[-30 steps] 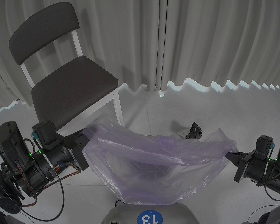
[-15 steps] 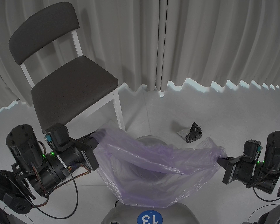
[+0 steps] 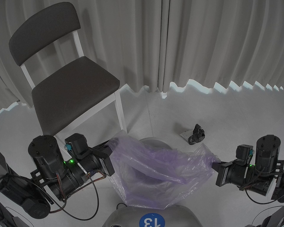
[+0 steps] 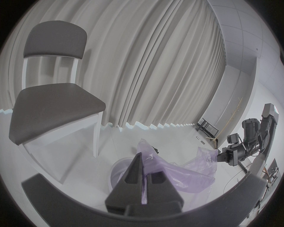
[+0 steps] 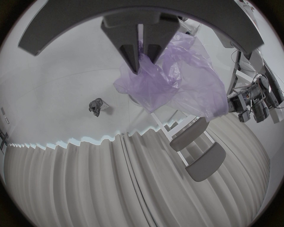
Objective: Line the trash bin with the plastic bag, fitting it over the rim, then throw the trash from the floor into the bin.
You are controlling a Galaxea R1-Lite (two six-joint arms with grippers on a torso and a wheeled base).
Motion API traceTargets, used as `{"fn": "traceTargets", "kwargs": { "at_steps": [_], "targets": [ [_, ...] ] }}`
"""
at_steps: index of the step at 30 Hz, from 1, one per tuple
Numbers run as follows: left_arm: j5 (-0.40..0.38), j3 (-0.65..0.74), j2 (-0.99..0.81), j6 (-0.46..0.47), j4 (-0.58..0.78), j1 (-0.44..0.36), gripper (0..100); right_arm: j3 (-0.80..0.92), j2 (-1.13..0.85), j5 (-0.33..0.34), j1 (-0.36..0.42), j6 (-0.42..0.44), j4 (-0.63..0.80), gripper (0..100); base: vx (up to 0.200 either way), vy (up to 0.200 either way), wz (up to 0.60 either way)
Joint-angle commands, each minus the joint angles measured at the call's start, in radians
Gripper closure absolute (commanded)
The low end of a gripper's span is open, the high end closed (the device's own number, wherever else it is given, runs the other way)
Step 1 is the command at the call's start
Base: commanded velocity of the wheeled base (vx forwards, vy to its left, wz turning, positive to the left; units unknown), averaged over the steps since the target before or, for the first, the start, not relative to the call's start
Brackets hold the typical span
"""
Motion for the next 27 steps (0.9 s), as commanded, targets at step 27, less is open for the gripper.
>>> {"fn": "traceTargets", "kwargs": {
  "at_steps": [27],
  "targets": [
    [-0.006, 0.0, 0.074, -0.001, -0.014, 0.037, 100, 0.002, 0.461, 0.094, -0.18, 0.035, -0.359, 100, 0.0, 0.0, 0.0]
  ]
}}
